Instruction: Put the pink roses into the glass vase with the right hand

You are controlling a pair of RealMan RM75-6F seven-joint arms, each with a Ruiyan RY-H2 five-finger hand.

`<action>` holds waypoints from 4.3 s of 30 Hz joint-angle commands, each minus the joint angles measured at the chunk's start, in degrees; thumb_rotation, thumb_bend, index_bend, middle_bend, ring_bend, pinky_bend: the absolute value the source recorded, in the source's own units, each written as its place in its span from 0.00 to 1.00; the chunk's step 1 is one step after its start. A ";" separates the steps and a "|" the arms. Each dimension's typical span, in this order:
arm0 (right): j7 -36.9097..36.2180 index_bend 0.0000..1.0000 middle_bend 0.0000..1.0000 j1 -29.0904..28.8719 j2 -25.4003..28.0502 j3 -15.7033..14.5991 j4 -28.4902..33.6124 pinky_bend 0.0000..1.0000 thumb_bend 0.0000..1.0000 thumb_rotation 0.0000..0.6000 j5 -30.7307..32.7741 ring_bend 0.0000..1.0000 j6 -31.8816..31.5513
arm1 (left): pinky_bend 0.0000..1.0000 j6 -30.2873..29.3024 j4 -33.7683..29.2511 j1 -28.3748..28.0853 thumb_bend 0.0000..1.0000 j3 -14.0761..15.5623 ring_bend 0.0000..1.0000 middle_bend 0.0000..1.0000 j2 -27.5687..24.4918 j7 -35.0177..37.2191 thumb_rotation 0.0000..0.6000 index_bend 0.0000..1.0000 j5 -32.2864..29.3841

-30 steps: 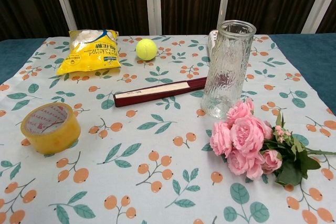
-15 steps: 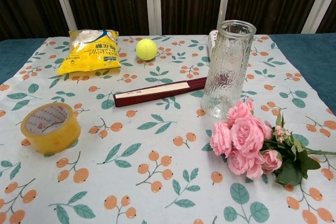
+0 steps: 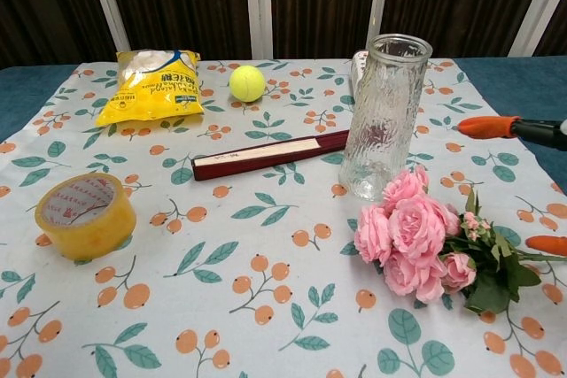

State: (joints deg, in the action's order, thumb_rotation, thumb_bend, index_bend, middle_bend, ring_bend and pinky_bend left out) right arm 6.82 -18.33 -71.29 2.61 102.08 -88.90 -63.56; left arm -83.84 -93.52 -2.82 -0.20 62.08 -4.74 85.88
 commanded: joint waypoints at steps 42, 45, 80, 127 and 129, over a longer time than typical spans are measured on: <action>-3.06 0.48 0.51 -5.18 -4.06 5.92 0.19 0.40 0.40 1.00 4.89 0.51 -2.95 | 0.00 3.29 -1.21 -1.07 0.00 0.38 0.00 0.00 -2.12 4.88 1.00 0.00 -1.59; -6.54 0.48 0.51 -4.60 -1.48 8.42 2.07 0.40 0.40 1.00 6.39 0.51 -5.05 | 0.00 3.18 -1.27 -1.03 0.00 0.41 0.00 0.00 -2.08 4.78 1.00 0.00 -1.54; -40.06 0.48 0.51 -14.37 -11.95 38.44 6.48 0.40 0.40 1.00 32.06 0.51 -19.93 | 0.00 4.27 -2.15 -1.54 0.00 0.18 0.00 0.00 -1.86 4.07 1.00 0.00 -2.84; -45.47 0.46 0.51 -31.67 -37.29 44.29 -19.60 0.40 0.40 1.00 34.57 0.50 -18.72 | 0.00 6.85 -2.68 -2.40 0.00 0.70 0.00 0.00 -3.27 6.48 1.00 0.00 -3.65; -45.78 0.46 0.51 -31.50 -37.61 44.09 -20.09 0.40 0.40 1.00 34.63 0.50 -18.50 | 0.00 6.90 -2.71 -2.43 0.00 0.70 0.00 0.00 -3.33 6.56 1.00 0.00 -3.69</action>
State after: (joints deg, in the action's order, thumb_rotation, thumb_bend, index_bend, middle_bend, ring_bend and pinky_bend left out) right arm -38.79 -49.91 -108.72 46.82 82.18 -54.33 -82.20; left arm -76.95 -96.22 -5.25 0.50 58.75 1.82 82.20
